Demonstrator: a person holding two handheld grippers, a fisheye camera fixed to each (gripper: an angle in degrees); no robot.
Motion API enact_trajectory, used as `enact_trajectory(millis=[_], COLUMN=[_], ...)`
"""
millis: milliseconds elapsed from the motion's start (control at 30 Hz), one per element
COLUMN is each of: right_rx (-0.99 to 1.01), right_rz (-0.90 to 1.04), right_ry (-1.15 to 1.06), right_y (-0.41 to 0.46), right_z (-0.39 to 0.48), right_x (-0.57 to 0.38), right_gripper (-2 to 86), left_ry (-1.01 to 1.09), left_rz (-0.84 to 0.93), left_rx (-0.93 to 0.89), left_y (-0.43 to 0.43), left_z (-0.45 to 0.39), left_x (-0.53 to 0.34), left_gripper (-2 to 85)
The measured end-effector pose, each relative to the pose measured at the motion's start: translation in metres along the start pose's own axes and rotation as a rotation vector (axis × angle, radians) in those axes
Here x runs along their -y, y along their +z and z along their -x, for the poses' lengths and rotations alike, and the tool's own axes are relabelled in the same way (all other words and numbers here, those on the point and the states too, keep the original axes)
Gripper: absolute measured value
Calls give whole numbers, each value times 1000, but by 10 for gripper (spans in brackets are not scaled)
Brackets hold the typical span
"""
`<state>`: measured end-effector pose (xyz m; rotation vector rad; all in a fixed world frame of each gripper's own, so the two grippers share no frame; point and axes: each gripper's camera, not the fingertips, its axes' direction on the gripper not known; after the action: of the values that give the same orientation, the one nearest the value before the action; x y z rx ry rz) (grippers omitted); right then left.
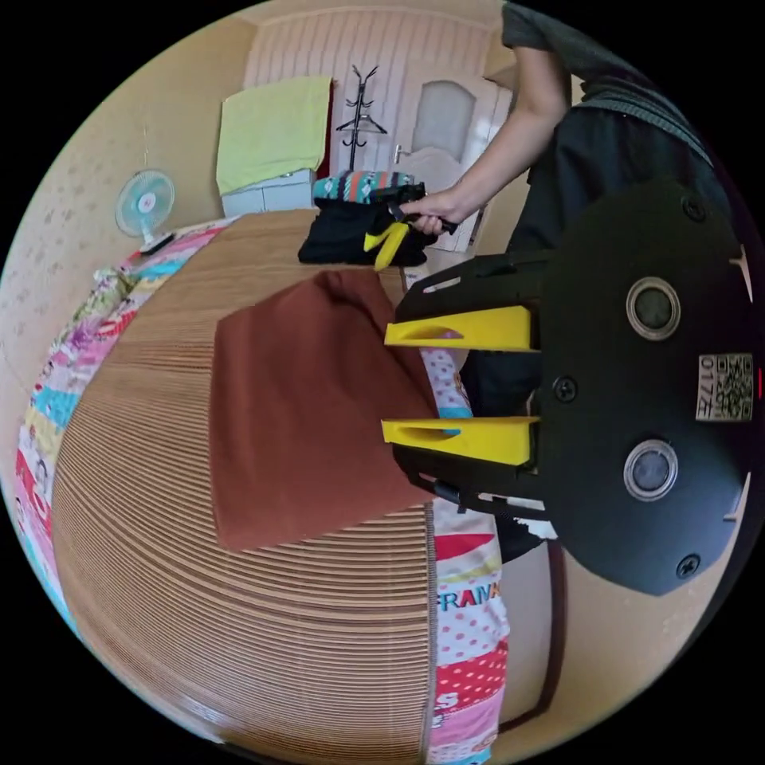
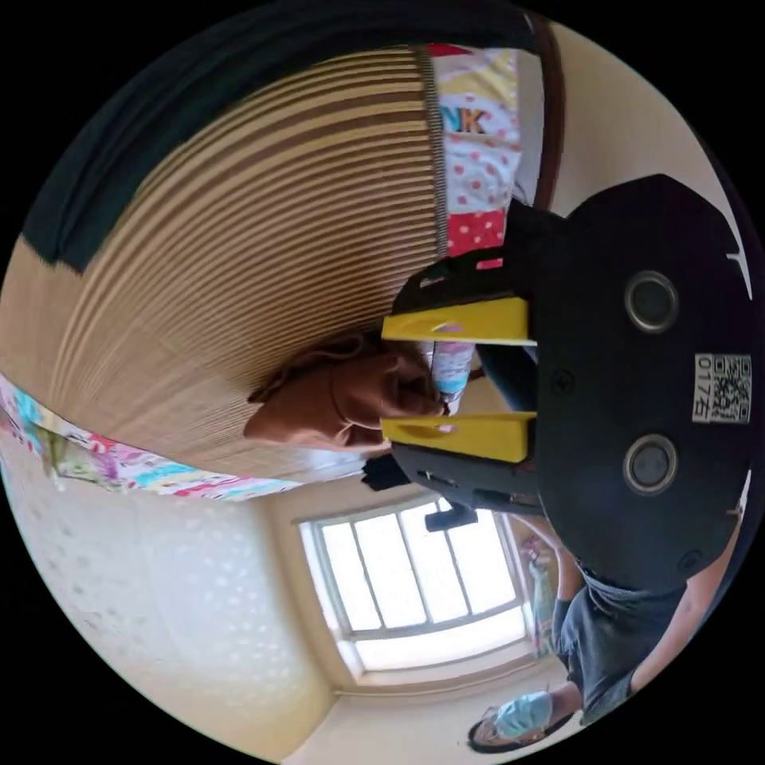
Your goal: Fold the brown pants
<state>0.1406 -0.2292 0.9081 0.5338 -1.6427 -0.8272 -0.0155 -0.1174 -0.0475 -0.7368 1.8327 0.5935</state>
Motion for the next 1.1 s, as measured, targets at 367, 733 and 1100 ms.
enact_trajectory(millis=[367, 733, 1100], right_rx=[-346, 327, 502], right_rz=[418, -159, 187], right_ry=[-243, 298, 293], right_y=[4, -136, -48], right_z=[74, -41, -27], right_x=[46, -68, -91], right_gripper=[40, 148, 278], left_ry=[-175, -191, -203], left_rz=[94, -85, 145], left_rx=[60, -128, -508], left_y=[45, 18, 41], left_z=[32, 85, 87], left_x=[-17, -28, -49], left_gripper=[113, 186, 42])
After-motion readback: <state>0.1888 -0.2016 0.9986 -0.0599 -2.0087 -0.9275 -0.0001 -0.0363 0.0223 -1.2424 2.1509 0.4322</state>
